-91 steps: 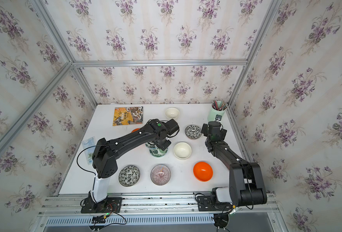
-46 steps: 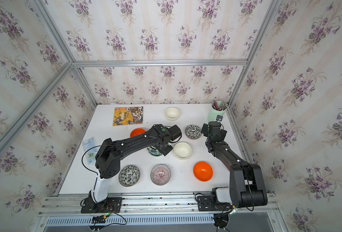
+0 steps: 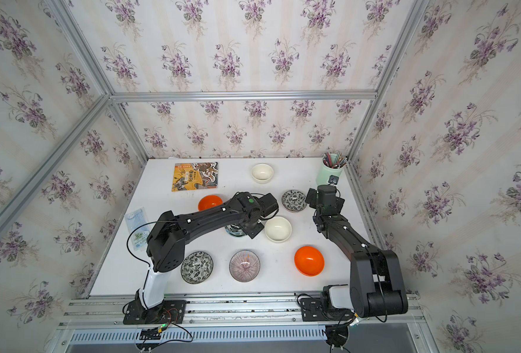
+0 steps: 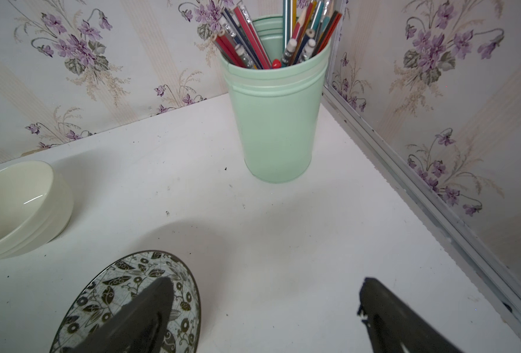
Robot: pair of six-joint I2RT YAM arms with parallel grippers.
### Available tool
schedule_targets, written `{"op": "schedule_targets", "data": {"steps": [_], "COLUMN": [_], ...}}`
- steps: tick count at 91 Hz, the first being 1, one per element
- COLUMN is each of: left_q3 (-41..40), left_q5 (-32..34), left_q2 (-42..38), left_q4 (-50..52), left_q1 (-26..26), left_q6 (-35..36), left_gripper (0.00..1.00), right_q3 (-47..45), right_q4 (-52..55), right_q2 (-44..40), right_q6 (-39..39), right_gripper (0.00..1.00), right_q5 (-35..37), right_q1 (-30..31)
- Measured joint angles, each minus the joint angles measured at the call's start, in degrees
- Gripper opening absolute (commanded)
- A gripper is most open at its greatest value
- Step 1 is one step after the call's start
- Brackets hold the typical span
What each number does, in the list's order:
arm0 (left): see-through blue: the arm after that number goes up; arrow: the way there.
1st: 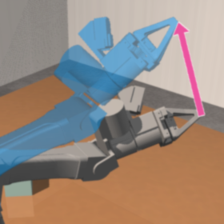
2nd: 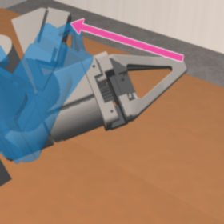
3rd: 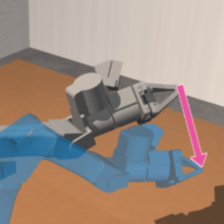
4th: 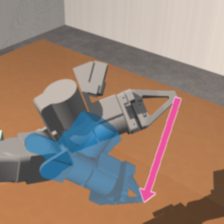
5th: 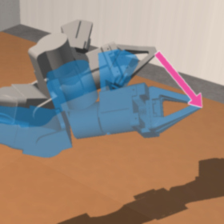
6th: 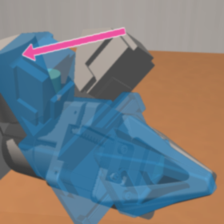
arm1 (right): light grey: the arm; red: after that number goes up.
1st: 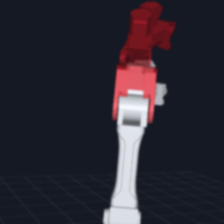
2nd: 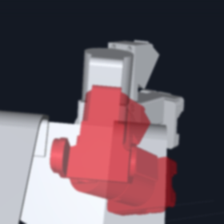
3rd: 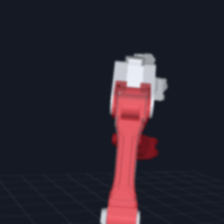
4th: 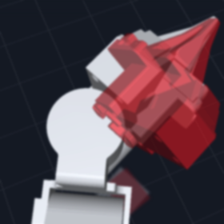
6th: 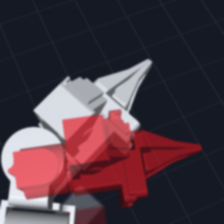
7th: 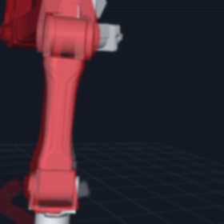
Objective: Stack the bowls
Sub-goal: Place the bowl on the bowl.
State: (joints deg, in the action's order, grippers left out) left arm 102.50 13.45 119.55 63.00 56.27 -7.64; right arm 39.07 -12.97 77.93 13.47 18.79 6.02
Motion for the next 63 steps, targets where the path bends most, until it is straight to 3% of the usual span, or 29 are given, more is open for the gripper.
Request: {"op": "schedule_targets", "data": {"steps": [32, 48, 63], "left_q3": [-0.35, -1.33, -1.55], "left_q5": [-0.68, 0.0, 0.55], "left_q2": [-0.35, 0.61, -1.03], "left_q4": [-0.17, -0.5, -0.68], "left_q1": [0.04, 0.04, 0.04], "left_q6": [-0.74, -1.51, -2.58], "left_gripper": [0.16, 0.29, 0.31], "right_q3": [0.55, 0.55, 0.61], "right_q4": [0.79, 0.87, 1.27], "right_q2": [-0.48, -1.77, -2.16], "right_q6": [0.0, -0.04, -0.2], "right_gripper": [1.0, 1.0, 1.0], "right_q5": [-0.2, -0.17, -0.17], "right_q1": [0.81, 0.98, 1.09]}}
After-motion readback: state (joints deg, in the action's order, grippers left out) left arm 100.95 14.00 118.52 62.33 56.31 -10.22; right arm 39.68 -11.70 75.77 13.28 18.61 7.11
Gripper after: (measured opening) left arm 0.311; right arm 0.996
